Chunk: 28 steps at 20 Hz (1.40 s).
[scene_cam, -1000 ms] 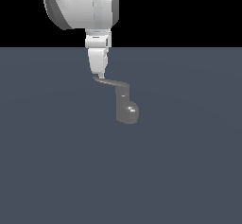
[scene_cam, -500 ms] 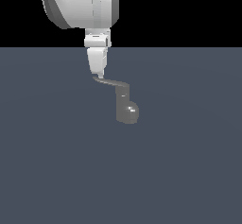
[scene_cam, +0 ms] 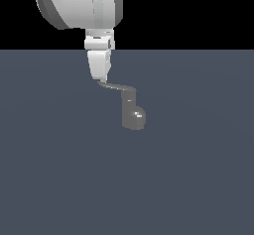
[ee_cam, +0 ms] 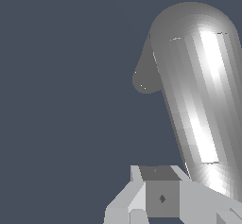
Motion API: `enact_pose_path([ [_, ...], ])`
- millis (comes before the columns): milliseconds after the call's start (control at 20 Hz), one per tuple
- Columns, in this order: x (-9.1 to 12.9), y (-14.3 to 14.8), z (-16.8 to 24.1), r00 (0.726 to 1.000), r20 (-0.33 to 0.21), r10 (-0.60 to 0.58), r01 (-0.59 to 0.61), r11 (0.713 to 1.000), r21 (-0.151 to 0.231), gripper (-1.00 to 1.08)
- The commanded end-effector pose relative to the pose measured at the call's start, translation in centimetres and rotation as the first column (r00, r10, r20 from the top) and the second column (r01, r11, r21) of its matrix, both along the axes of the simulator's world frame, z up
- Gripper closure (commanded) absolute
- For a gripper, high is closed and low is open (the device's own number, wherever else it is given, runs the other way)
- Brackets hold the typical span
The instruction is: Turn on the faucet by rotating a designated handle.
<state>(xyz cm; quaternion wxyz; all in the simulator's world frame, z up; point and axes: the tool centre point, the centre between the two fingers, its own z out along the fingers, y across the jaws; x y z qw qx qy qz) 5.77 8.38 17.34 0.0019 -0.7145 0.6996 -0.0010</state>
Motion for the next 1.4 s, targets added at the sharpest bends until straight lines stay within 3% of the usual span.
enact_pose_path([
  [0, -0.9, 0.1, 0.0, 1.000, -0.004, 0.000, 0.000, 1.000, -0.001, 1.08],
  [650, -4.6, 0.6, 0.0, 1.000, -0.004, 0.000, 0.000, 1.000, -0.001, 1.08],
  [700, -4.1, 0.4, 0.1, 1.000, 0.000, -0.003, 0.003, 1.000, -0.001, 1.08],
  [1350, -7.7, -1.8, 0.0, 1.000, -0.002, -0.002, 0.002, 1.000, -0.001, 1.08],
])
